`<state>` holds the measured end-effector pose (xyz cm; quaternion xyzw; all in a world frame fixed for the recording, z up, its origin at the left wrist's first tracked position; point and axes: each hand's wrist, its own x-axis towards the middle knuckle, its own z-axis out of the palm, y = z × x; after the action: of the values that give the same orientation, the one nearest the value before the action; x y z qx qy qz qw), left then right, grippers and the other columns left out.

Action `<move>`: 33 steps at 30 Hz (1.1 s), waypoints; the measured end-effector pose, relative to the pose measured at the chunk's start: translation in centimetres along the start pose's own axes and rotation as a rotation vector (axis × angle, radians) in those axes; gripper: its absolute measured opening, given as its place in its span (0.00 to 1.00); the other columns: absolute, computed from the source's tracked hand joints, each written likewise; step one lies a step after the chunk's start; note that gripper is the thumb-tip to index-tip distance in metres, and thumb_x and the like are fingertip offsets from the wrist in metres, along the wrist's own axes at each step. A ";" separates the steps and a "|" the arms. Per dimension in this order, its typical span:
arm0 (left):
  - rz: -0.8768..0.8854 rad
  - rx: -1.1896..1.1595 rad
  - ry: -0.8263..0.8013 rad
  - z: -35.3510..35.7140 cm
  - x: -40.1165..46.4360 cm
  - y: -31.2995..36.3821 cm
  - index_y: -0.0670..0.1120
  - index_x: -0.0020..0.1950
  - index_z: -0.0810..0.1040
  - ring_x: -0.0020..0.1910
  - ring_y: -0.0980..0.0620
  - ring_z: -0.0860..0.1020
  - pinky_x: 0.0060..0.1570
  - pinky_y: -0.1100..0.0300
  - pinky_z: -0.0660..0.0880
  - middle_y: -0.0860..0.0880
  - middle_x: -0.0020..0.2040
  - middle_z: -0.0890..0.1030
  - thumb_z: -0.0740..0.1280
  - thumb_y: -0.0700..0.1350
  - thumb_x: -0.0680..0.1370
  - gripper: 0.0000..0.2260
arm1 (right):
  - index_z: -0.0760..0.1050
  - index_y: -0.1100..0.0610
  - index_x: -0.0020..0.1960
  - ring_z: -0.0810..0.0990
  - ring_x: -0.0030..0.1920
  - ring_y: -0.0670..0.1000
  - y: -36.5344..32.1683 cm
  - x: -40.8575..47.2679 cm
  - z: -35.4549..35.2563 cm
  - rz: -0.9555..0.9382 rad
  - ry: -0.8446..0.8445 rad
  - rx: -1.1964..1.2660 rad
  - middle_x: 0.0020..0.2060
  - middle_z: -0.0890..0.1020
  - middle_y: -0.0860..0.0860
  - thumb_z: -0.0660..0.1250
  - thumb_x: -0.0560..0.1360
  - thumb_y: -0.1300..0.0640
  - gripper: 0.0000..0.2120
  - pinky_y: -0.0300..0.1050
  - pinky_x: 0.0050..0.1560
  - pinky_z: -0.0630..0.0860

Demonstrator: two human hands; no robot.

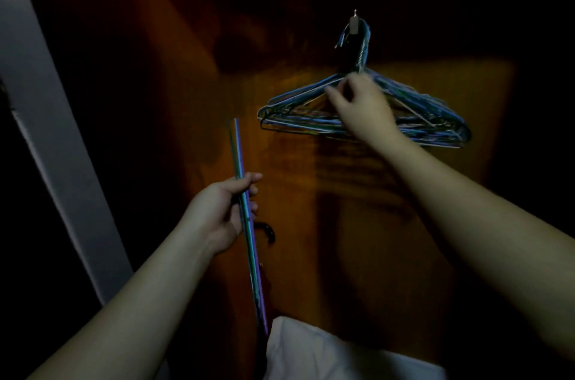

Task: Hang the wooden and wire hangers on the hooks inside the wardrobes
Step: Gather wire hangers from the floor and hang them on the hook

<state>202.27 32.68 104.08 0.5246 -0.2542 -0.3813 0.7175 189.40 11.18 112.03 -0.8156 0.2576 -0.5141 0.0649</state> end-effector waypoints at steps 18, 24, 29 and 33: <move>-0.213 -0.355 -0.341 -8.3 -6.9 -9.3 0.42 0.52 0.81 0.18 0.59 0.57 0.17 0.69 0.54 0.52 0.26 0.64 0.73 0.45 0.72 0.11 | 0.77 0.51 0.48 0.78 0.42 0.47 -4.0 -29.3 10.7 0.780 -0.801 0.802 0.40 0.81 0.46 0.59 0.81 0.44 0.14 0.40 0.39 0.70; -0.216 -0.408 -0.378 -9.2 -9.1 -12.0 0.40 0.54 0.81 0.19 0.58 0.56 0.18 0.70 0.55 0.51 0.26 0.65 0.77 0.45 0.69 0.16 | 0.78 0.53 0.55 0.79 0.45 0.46 -5.7 -32.2 10.1 0.994 -0.698 1.080 0.44 0.82 0.48 0.60 0.81 0.48 0.12 0.41 0.41 0.67; -0.107 -0.200 -0.145 -8.7 -10.7 -13.7 0.42 0.55 0.77 0.18 0.58 0.58 0.21 0.68 0.51 0.50 0.28 0.65 0.60 0.44 0.76 0.11 | 0.76 0.52 0.48 0.77 0.43 0.46 -5.9 -34.0 9.1 1.102 -0.461 1.026 0.41 0.80 0.47 0.66 0.79 0.50 0.06 0.43 0.44 0.68; -0.011 -0.134 -0.059 -8.2 -11.5 -14.9 0.41 0.54 0.76 0.19 0.57 0.59 0.20 0.68 0.54 0.49 0.29 0.67 0.60 0.44 0.78 0.10 | 0.75 0.54 0.50 0.74 0.36 0.44 -6.0 -34.2 8.4 1.004 -0.327 0.846 0.34 0.75 0.45 0.72 0.74 0.51 0.10 0.38 0.39 0.68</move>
<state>197.62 44.26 87.73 0.4653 -0.2465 -0.4166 0.7410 187.26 31.67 82.83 -0.5688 0.3684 -0.3481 0.6478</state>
